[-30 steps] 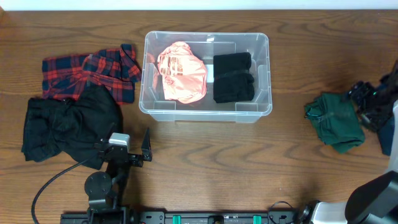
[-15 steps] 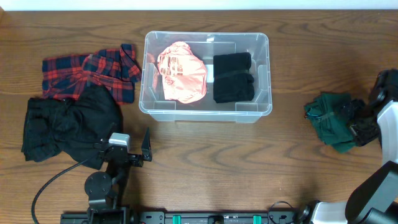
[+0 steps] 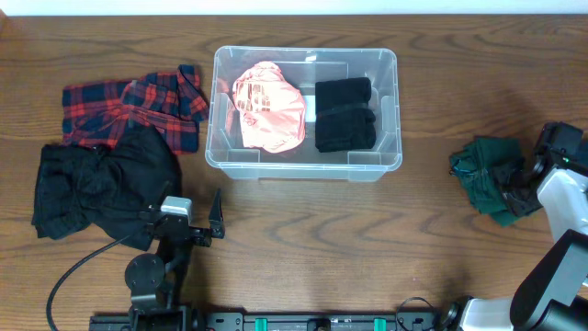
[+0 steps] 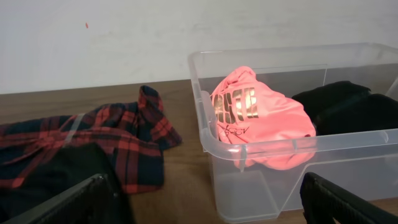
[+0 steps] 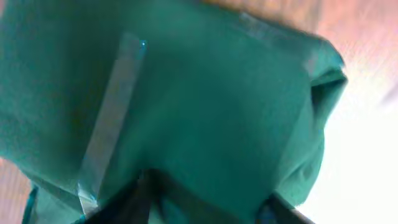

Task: Pack container
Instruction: 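Move the right gripper to the green folded garment and grasp it, then carry the green garment left and lower it into the bin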

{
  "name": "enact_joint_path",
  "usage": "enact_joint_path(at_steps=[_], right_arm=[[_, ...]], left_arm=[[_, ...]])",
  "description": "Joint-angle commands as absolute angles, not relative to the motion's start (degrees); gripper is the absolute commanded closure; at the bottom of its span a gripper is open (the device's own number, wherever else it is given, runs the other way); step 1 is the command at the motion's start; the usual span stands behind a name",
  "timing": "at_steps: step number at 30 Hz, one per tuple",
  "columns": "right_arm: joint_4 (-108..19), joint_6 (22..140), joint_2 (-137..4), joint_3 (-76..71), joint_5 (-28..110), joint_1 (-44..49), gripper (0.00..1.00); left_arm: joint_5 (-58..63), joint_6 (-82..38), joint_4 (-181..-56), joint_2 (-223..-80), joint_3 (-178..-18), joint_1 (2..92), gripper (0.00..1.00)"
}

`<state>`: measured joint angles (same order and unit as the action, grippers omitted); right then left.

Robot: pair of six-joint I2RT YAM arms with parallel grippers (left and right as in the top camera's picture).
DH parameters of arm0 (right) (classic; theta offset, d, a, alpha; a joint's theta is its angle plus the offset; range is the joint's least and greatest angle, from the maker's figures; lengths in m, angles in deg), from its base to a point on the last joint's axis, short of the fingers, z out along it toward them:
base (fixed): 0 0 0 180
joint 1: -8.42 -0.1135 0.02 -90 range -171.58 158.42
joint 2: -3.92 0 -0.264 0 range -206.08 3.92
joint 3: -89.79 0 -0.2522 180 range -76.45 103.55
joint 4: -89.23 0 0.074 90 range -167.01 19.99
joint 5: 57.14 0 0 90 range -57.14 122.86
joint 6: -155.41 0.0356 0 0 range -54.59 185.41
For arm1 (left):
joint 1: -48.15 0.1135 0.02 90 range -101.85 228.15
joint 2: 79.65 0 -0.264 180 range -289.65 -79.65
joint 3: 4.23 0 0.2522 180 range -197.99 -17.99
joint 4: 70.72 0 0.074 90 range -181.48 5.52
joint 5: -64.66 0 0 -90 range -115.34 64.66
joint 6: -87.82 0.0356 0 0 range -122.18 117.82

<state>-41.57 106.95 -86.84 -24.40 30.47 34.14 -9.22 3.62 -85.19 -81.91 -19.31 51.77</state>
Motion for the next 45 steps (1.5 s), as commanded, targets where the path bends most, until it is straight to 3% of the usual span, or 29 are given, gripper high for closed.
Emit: enact_joint_path(at_steps=[1,4,14,25,37,45], right_arm=[[-43.1,102.6,-87.1,-24.8,29.8,34.3,0.80],[-44.1,97.7,-87.1,-24.8,31.2,34.3,0.99],[-40.9,85.1,-82.0,-20.0,46.4,33.7,0.99],[-26.9,69.0,-72.5,-0.1,60.6,30.2,0.99],[-26.1,68.6,-71.3,15.6,61.5,11.6,0.99],[-33.4,68.6,-72.7,17.9,60.9,-2.2,0.99]], left_arm=[[-9.0,3.1,-87.0,-81.9,-18.2,52.0,0.02],[-9.1,3.1,-87.0,-81.9,-18.2,52.0,0.02],[-9.1,3.1,-87.0,-81.9,-18.2,52.0,0.02],[-9.1,3.1,-87.0,-81.9,-18.2,52.0,0.02],[-9.1,3.1,-87.0,-81.9,-18.2,52.0,0.02],[-9.1,3.1,-87.0,-81.9,-18.2,52.0,0.02]])
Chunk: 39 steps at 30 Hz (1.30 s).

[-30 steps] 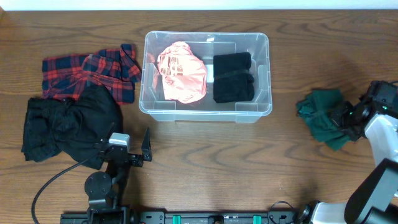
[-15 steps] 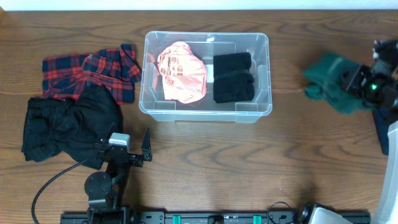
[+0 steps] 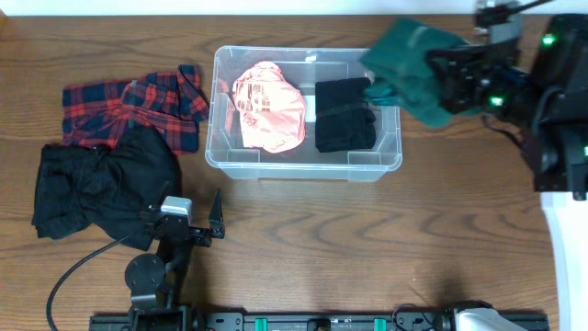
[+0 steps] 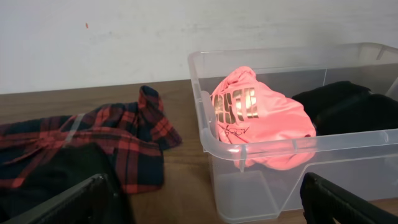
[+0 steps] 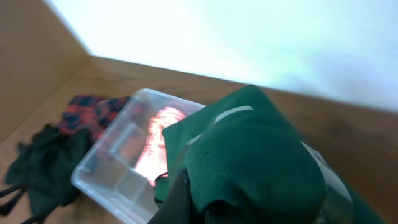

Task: Pack container
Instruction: 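Carry the green garment left and lower it into the bin, then release the green garment and withdraw the right gripper to the right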

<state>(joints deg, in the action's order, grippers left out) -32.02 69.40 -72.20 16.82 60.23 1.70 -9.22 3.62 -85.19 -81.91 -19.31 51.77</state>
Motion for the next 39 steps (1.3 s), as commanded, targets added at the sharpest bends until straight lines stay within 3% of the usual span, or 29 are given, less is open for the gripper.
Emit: enact_joint_path(at_steps=[1,15,23,39], right_arm=[[-34.4,69.1,-73.6,17.9,59.8,-4.4,0.99],[-48.6,72.5,-93.5,17.9,57.3,-21.5,0.99],[-51.4,75.3,-101.0,17.9,57.7,-25.4,0.99],[-47.6,78.7,-102.0,16.2,53.2,-30.1,0.99]], left_arm=[[-9.1,3.1,-87.0,-81.9,-18.2,52.0,0.02],[-9.1,3.1,-87.0,-81.9,-18.2,52.0,0.02],[-9.1,3.1,-87.0,-81.9,-18.2,52.0,0.02],[-9.1,3.1,-87.0,-81.9,-18.2,52.0,0.02]])
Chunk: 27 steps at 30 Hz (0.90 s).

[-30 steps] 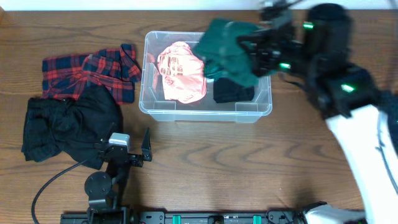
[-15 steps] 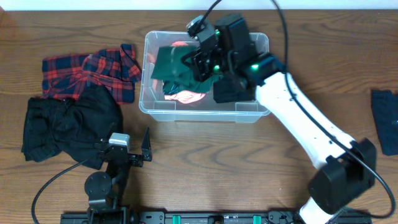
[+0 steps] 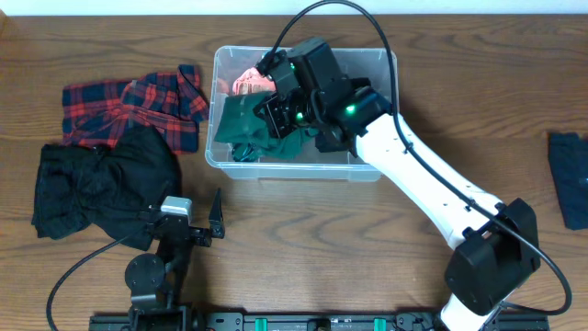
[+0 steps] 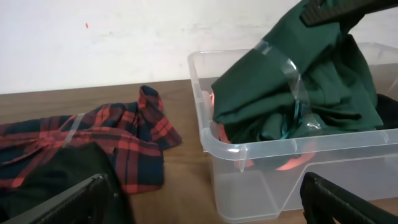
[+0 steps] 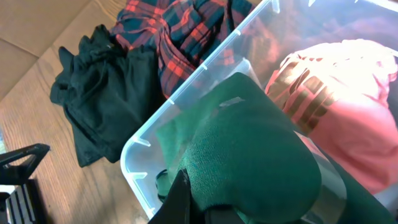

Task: Pack container
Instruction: 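Release the green garment and withdraw the right gripper to the right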

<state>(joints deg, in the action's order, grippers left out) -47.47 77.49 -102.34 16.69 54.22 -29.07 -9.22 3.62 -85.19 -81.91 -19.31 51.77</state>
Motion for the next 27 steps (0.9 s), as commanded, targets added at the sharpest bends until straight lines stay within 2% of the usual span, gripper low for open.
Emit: enact_joint_path(at_steps=[1,3,4,5,6,10,16,18,21,24,26,27], right_arm=[[-47.6,78.7,-102.0,16.2,53.2,-30.3,0.99],[-47.6,78.7,-102.0,16.2,53.2,-30.7,0.97],[-47.5,78.7,-102.0,16.2,53.1,-30.8,0.82],[-47.3,78.7,-102.0,16.2,52.9,-30.9,0.56],[-46.9,78.7,-102.0,16.2,52.4,-31.0,0.46],[-45.0,78.7,-102.0,16.2,50.4,-31.0,0.35],[-44.9,76.9,-101.9,16.3,48.1,-30.7,0.42],[-44.9,75.5,-101.9,16.4,45.6,-30.5,0.47],[-44.6,73.4,-102.2,16.4,40.7,-30.4,0.62],[-43.7,73.0,-102.2,16.3,35.5,-30.4,0.88],[-43.0,73.1,-101.4,16.6,34.3,-30.0,0.91],[-42.7,73.7,-100.6,16.7,34.3,-29.5,0.89]], left_arm=[[-9.1,3.1,-87.0,-81.9,-18.2,52.0,0.02],[-9.1,3.1,-87.0,-81.9,-18.2,52.0,0.02],[-9.1,3.1,-87.0,-81.9,-18.2,52.0,0.02],[-9.1,3.1,-87.0,-81.9,-18.2,52.0,0.02],[-9.1,3.1,-87.0,-81.9,-18.2,52.0,0.02],[-9.1,3.1,-87.0,-81.9,-18.2,52.0,0.02],[-9.1,3.1,-87.0,-81.9,-18.2,52.0,0.02],[-9.1,3.1,-87.0,-81.9,-18.2,52.0,0.02],[-9.1,3.1,-87.0,-81.9,-18.2,52.0,0.02],[-9.1,3.1,-87.0,-81.9,-18.2,52.0,0.02],[-9.1,3.1,-87.0,-81.9,-18.2,52.0,0.02],[-9.1,3.1,-87.0,-81.9,-18.2,52.0,0.02]])
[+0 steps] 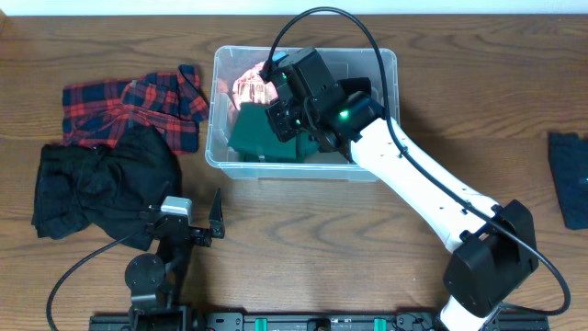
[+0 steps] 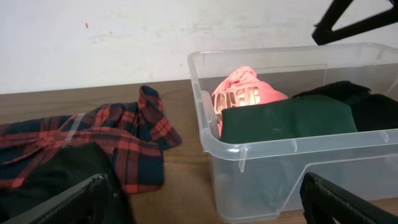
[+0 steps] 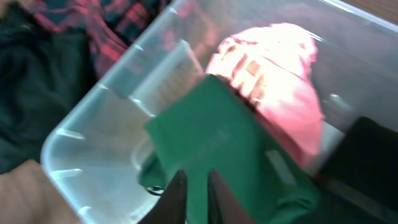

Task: Pack container
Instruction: 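Release the green garment and withdraw the right gripper to the right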

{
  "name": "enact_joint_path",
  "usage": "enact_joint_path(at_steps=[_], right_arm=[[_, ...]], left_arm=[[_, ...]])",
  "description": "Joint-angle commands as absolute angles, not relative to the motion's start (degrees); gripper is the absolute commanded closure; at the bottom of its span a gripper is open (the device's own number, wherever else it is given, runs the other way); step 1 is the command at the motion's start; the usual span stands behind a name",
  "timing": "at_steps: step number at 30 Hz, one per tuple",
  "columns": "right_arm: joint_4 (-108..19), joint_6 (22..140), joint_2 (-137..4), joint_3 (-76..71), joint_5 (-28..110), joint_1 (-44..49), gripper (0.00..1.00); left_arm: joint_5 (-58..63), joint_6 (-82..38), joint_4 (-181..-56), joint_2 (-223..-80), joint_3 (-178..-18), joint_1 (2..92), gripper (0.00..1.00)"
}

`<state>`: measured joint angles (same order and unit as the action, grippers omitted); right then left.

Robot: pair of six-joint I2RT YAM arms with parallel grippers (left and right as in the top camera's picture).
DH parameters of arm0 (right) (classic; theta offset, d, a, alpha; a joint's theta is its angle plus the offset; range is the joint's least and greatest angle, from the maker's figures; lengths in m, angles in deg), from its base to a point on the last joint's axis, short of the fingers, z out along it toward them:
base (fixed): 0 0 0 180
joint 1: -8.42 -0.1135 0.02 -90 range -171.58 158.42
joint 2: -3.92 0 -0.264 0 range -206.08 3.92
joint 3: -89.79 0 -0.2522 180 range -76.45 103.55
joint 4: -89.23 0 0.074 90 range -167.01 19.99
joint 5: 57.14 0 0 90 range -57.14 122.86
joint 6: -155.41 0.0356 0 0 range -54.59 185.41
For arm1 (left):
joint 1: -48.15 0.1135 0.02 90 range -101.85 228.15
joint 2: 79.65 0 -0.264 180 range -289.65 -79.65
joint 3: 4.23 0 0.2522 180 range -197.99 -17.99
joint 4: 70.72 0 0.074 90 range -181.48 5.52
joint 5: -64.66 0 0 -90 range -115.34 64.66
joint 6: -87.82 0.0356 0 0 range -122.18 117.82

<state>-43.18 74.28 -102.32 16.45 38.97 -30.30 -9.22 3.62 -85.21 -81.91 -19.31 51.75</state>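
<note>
A clear plastic container stands at the middle back of the table. Inside it a green garment lies folded at the front left, partly over a pink garment; a black garment fills the right side. My right gripper hangs just above the green garment with its fingers slightly apart and nothing between them. My left gripper rests open near the table's front left, facing the container.
A red plaid shirt lies left of the container, with a black garment in front of it. A dark blue garment lies at the table's right edge. The right arm reaches over the container's right half.
The green garment, then hanging from my right gripper over the container's left side, now lies flat inside it. My right gripper has let it go and sits just above it. The left arm is unchanged.
My right gripper was down on the green garment at the table's right side. Then it held the garment in the air past the container's back right corner, then over the container's left half. Now the garment lies inside, released. The left arm never moved.
</note>
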Motion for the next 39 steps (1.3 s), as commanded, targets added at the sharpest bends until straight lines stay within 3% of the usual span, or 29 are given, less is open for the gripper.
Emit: enact_joint_path(at_steps=[1,5,7,9,13,19,24,31,39], right_arm=[[-41.8,75.2,-99.2,17.1,34.2,-28.6,0.88],[-36.2,80.0,-92.3,18.0,33.4,-23.0,0.84],[-31.4,82.3,-87.9,18.0,32.0,-18.2,0.70],[-25.5,83.8,-83.8,18.0,30.7,-12.4,0.48],[-14.7,86.0,-78.4,18.0,28.1,0.3,0.28],[-4.7,91.6,-77.2,17.3,25.3,21.4,0.20],[-4.9,97.3,-77.4,12.3,25.6,37.3,0.15],[-16.8,96.4,-77.5,-1.8,31.3,51.6,0.13],[-37.4,81.3,-79.8,-15.6,34.8,59.1,0.14]], left_arm=[[-9.1,3.1,-87.0,-81.9,-18.2,52.0,0.02],[-9.1,3.1,-87.0,-81.9,-18.2,52.0,0.02],[-9.1,3.1,-87.0,-81.9,-18.2,52.0,0.02],[-9.0,3.1,-87.0,-81.9,-18.2,52.0,0.02],[-9.1,3.1,-87.0,-81.9,-18.2,52.0,0.02],[-9.1,3.1,-87.0,-81.9,-18.2,52.0,0.02],[-9.1,3.1,-87.0,-81.9,-18.2,52.0,0.02],[-9.1,3.1,-87.0,-81.9,-18.2,52.0,0.02],[-9.1,3.1,-87.0,-81.9,-18.2,52.0,0.02]])
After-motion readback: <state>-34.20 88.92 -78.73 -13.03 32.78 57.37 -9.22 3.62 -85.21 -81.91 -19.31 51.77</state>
